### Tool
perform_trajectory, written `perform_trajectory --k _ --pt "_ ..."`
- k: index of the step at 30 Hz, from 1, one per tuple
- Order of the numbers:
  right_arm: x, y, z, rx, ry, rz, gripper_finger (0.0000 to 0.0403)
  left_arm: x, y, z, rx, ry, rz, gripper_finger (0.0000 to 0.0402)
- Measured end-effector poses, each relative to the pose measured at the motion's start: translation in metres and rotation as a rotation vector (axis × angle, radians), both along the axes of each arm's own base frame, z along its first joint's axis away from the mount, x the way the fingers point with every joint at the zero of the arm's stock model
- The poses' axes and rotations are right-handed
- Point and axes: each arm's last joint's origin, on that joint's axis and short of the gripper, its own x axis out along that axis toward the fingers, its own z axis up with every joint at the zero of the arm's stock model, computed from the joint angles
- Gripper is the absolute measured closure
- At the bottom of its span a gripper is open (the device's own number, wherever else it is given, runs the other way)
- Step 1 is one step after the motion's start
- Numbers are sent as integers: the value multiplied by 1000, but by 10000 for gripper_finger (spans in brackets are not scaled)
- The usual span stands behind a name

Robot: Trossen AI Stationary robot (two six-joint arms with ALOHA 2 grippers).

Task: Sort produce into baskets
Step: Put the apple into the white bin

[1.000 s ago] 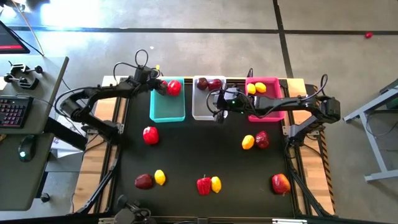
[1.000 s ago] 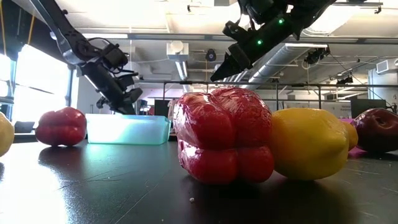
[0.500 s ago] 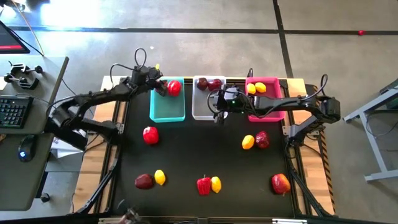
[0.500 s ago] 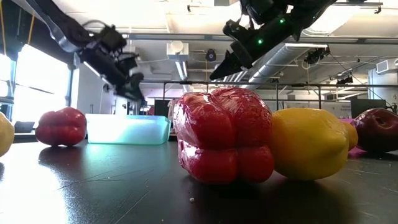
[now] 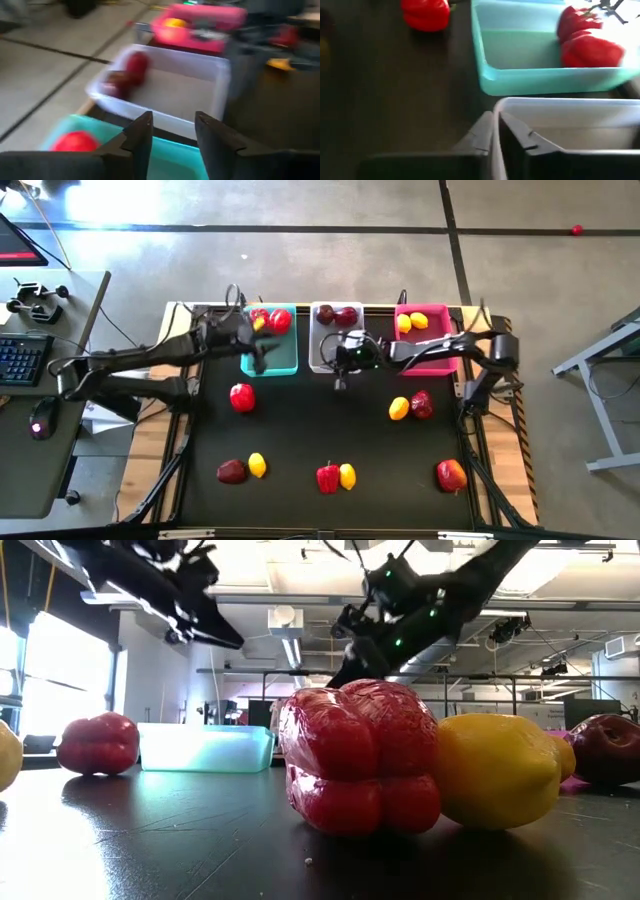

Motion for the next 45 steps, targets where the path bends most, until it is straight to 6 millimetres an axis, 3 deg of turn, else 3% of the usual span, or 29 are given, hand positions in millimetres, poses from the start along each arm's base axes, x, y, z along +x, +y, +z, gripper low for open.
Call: perform_trajectory --k 5,13,18,25,30,36,41,45 --pt "12 7 -12 35 -55 15 384 5 -44 -2 -72 38 -174 315" --pt "20 23 -6 39 -141 31 401 -2 -104 2 -204 217 -315 379" --pt "21 35 -6 42 -143 1 402 -16 -135 5 -286 308 -365 390" --pt "23 56 -7 29 -131 12 403 -38 -167 -7 -451 500 -378 388" --pt "23 60 -8 37 -117 17 403 -47 -195 -19 -618 634 -372 349" --pt "23 60 -9 40 -114 16 403 -55 -224 -33 -834 785 -222 249" --pt "23 60 -9 22 -107 30 403 -54 -244 -45 -897 812 -141 162" --pt "22 61 -10 5 -98 48 403 -48 -257 -54 -887 798 -109 117"
